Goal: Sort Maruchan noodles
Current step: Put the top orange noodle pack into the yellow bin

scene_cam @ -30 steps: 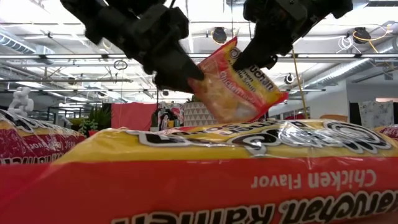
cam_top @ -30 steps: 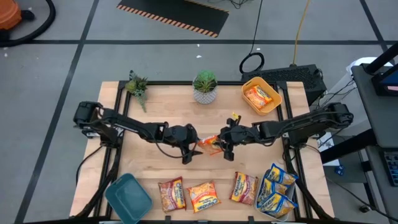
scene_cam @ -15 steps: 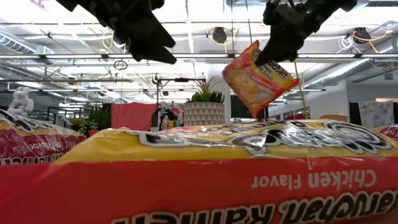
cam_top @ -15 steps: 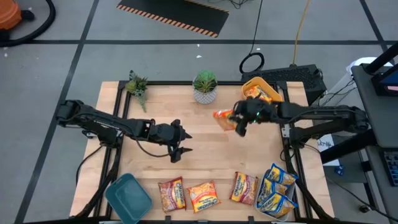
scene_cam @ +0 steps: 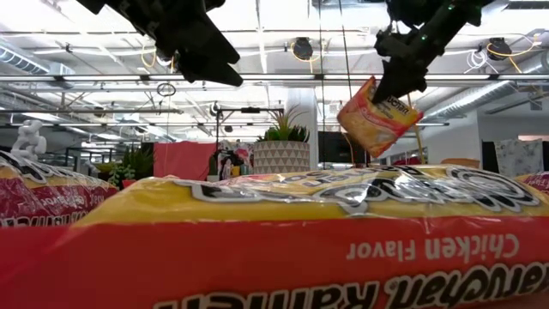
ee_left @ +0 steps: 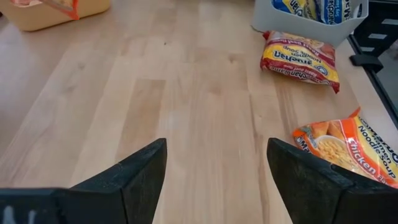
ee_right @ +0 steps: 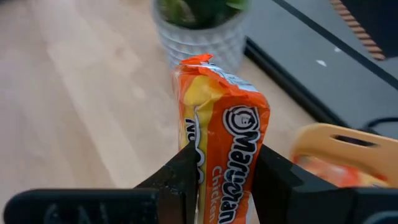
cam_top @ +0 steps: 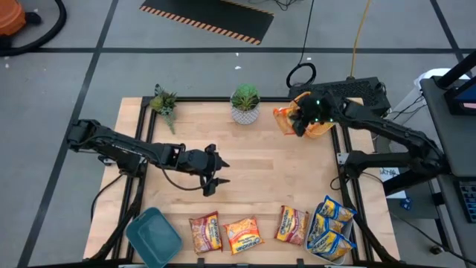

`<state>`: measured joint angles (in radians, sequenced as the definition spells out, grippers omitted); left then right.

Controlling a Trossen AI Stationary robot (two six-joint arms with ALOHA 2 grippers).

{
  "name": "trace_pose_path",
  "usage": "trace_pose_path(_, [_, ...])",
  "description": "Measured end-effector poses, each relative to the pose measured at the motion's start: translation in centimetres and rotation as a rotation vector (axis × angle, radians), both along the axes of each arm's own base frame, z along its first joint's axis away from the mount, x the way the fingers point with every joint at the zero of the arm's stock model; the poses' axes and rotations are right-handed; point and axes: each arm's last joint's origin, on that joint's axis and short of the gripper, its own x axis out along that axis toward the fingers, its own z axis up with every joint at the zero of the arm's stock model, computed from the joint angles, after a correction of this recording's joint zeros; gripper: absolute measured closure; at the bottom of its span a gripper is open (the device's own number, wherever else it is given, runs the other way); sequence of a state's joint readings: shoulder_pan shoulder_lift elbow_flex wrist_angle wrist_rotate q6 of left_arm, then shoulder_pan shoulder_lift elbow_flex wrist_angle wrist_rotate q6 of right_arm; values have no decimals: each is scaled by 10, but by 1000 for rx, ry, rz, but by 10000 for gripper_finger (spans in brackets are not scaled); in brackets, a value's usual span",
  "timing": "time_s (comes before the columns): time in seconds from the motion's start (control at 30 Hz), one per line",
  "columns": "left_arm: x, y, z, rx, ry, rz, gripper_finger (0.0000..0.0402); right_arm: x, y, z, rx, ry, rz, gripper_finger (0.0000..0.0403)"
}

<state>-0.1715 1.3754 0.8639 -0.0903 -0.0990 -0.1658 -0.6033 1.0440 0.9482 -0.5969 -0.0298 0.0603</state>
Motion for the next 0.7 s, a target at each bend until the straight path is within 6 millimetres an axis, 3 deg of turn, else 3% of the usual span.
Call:
trace_pose_path(0.33, [0, 0, 0, -27, 0, 18, 121, -7, -41, 20, 16, 302, -73, 302])
trace_pose_path(0.7, [-3, -18, 0, -77, 6, -2, 121, -13, -76, -7, 129, 474, -80, 302])
